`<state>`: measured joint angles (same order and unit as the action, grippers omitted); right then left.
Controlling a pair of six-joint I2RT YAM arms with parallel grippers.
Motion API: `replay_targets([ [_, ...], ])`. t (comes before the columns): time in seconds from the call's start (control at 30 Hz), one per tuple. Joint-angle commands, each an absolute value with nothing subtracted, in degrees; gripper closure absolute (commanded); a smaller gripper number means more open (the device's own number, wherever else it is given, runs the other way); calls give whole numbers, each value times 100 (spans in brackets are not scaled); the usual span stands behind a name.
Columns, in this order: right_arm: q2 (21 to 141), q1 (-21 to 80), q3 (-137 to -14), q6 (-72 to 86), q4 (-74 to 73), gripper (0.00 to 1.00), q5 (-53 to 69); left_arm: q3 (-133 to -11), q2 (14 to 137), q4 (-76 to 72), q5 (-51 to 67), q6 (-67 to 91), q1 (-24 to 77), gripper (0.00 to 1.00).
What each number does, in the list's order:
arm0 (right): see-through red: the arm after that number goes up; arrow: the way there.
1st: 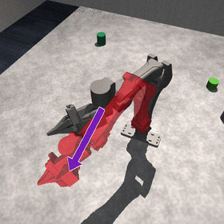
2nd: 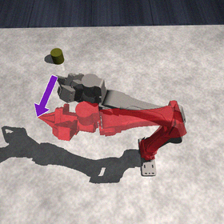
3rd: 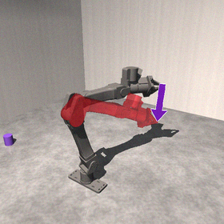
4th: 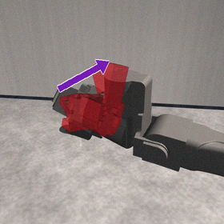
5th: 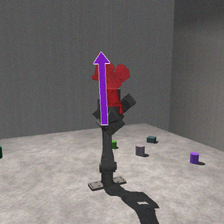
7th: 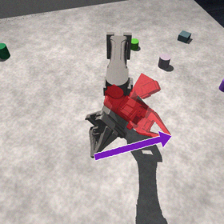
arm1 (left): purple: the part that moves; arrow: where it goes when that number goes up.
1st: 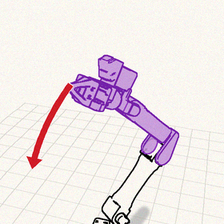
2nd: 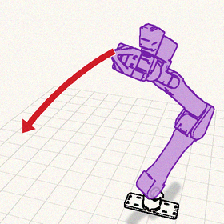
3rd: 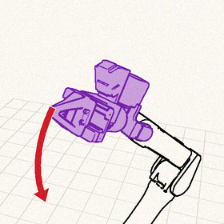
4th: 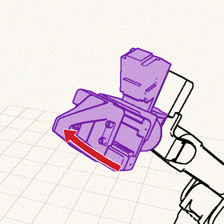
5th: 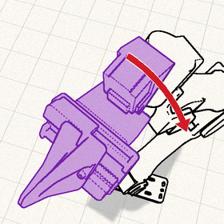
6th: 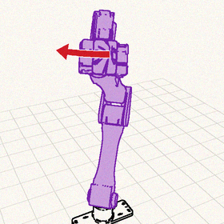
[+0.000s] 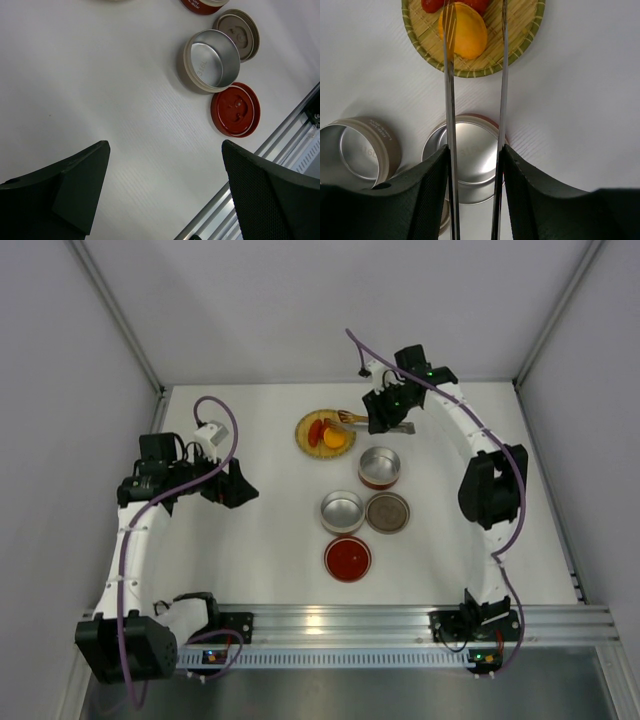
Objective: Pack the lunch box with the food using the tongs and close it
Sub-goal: Pick up the fake food from the plate.
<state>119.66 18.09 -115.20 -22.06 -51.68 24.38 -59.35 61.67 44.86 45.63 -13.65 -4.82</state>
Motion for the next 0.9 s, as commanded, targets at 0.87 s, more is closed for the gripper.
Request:
replay_targets([
  [0.87,11681,1521,-11453,-2479,-5256,93,3190,-6038,6267,4140,4570,-1380,-475,2],
])
